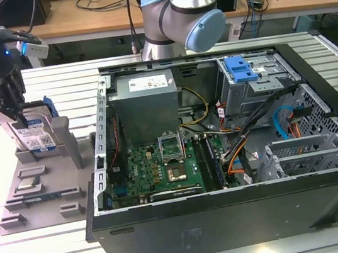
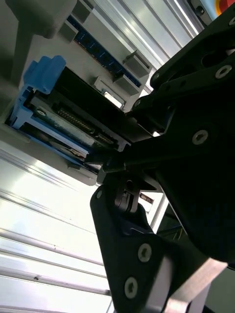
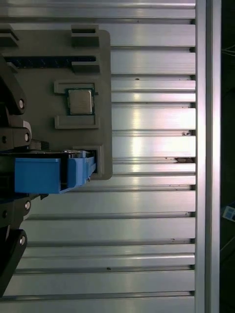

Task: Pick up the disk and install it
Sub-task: 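Pick up the disk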

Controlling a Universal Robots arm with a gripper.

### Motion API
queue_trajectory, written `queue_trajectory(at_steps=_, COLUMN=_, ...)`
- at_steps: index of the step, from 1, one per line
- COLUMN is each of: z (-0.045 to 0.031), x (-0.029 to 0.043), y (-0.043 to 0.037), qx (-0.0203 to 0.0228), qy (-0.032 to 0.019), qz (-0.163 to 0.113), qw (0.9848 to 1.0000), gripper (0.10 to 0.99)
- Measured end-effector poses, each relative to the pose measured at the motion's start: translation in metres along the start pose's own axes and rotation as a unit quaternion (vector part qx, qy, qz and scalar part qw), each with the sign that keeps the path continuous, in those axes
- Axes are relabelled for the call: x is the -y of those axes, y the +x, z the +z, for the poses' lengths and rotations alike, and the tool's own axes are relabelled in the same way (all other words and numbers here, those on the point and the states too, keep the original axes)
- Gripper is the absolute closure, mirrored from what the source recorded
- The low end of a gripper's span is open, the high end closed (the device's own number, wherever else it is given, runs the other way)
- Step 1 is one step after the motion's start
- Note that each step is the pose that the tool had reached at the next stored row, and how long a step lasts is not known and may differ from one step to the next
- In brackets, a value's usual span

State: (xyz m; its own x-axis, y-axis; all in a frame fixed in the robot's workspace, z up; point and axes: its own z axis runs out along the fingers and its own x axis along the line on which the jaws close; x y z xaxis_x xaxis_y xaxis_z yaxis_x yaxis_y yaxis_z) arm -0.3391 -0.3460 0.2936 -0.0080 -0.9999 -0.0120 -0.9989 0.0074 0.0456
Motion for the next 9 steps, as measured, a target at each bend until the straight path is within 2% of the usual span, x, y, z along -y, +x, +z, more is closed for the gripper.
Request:
queue_trajectory(at_steps=3, z=-0.0089, x=-0.0001, y=-0.0013, qx=0.0, qy=0.0, qz=0.0, qw=1.0, gripper=0.722)
queue_trajectory(at_steps=8, z=-0.0191, x=-0.0004, y=-0.0032, qx=0.0, qy=0.0, qz=0.0, qw=1.0, gripper=0.722)
queue_trajectory(at_steps=9, z=-0.0233, x=-0.0005, y=-0.0038, qx=0.0, qy=0.0, qz=0.0, qw=1.0, gripper=0.722)
